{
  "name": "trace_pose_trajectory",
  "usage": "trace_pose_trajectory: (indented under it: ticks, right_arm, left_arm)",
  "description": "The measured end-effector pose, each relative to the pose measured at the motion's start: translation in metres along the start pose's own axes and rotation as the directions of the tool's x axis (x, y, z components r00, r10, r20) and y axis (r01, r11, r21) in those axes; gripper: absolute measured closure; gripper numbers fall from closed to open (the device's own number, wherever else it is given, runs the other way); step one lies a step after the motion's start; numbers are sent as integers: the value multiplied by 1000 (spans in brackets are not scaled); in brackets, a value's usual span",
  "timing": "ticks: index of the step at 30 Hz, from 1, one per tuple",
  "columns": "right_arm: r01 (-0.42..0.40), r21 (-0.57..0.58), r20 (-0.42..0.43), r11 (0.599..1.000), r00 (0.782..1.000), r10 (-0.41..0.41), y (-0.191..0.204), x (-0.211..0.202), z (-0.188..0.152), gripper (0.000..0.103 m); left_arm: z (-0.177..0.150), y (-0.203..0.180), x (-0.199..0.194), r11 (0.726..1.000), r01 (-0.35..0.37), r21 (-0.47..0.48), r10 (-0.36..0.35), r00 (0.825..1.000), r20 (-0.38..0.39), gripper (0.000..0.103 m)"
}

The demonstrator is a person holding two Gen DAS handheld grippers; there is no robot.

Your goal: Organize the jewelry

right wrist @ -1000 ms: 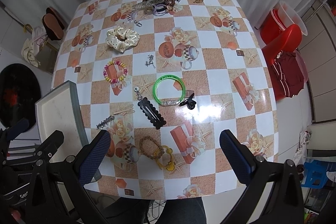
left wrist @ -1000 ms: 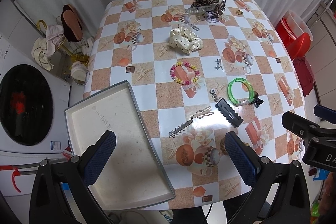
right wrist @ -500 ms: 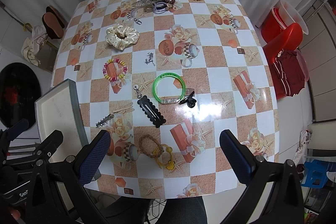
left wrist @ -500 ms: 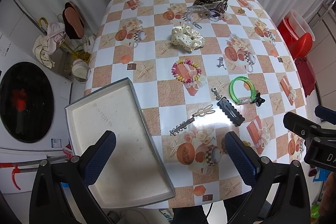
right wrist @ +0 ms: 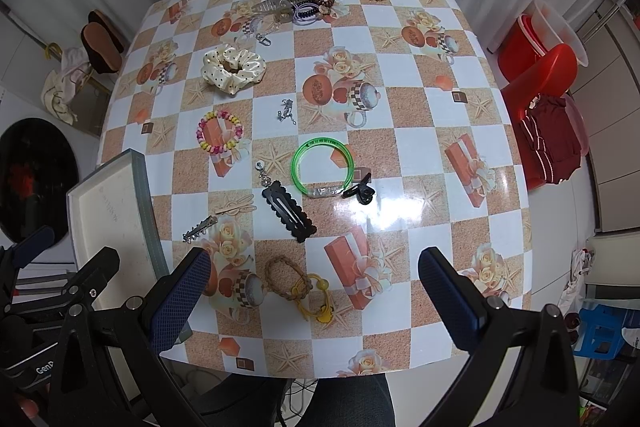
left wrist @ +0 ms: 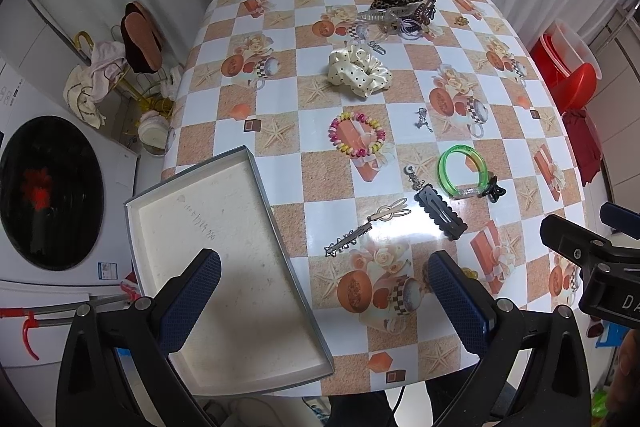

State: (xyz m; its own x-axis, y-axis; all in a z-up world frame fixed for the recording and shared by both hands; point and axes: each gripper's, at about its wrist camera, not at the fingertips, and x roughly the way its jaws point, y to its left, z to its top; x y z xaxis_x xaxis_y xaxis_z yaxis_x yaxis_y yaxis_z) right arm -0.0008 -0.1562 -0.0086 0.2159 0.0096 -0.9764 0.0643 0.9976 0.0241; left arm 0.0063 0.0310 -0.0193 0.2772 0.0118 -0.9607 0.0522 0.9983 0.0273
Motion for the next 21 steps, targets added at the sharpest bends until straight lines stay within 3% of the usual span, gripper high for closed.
trace_pose_trajectory:
  ticks: [21]
  right_arm:
    - [0,-2,-4,1000,1000,0,1,3,2,0]
  left_arm:
    - [0,0,0,1000,2,1,-2,1000,-2,0]
